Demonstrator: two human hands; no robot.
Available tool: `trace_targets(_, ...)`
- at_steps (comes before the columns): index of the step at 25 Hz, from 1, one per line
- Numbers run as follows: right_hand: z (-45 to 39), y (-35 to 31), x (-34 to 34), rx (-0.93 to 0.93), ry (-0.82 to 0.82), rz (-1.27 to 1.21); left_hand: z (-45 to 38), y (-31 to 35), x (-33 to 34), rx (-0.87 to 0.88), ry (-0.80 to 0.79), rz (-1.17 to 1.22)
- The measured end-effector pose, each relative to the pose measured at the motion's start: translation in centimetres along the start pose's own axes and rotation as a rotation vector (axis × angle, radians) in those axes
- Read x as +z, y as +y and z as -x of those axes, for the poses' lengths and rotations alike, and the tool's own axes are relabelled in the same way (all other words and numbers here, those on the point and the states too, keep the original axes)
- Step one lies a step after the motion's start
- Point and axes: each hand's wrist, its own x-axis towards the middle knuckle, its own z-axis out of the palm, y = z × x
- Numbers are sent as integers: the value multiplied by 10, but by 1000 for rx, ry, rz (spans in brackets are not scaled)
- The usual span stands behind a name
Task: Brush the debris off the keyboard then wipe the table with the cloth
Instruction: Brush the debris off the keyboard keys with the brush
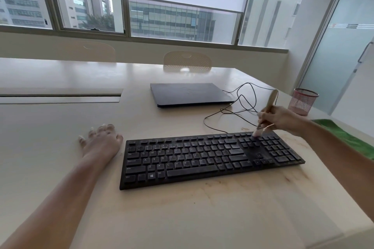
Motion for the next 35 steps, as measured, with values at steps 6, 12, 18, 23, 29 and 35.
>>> trace_targets(6, -3, 22, -26, 29, 296, 223, -1, 1, 1, 1, 2, -2)
trace_targets(12, 2, 25, -6, 126, 209, -33, 1, -1, 3, -3, -2, -9)
trace_targets(18, 5, 15, -11, 129, 295, 226, 1, 0, 0, -4, 1, -2)
trace_targets(23, 18, 19, -18, 52, 314, 175, 0, -1, 0, -17, 3, -7)
trace_targets(29, 38, 26, -24, -13, 250, 50, 3, 2, -2, -17, 11, -1)
trace_targets(35, 54, 34, -30, -55, 283, 192, 3, 1, -2, -24, 16, -7)
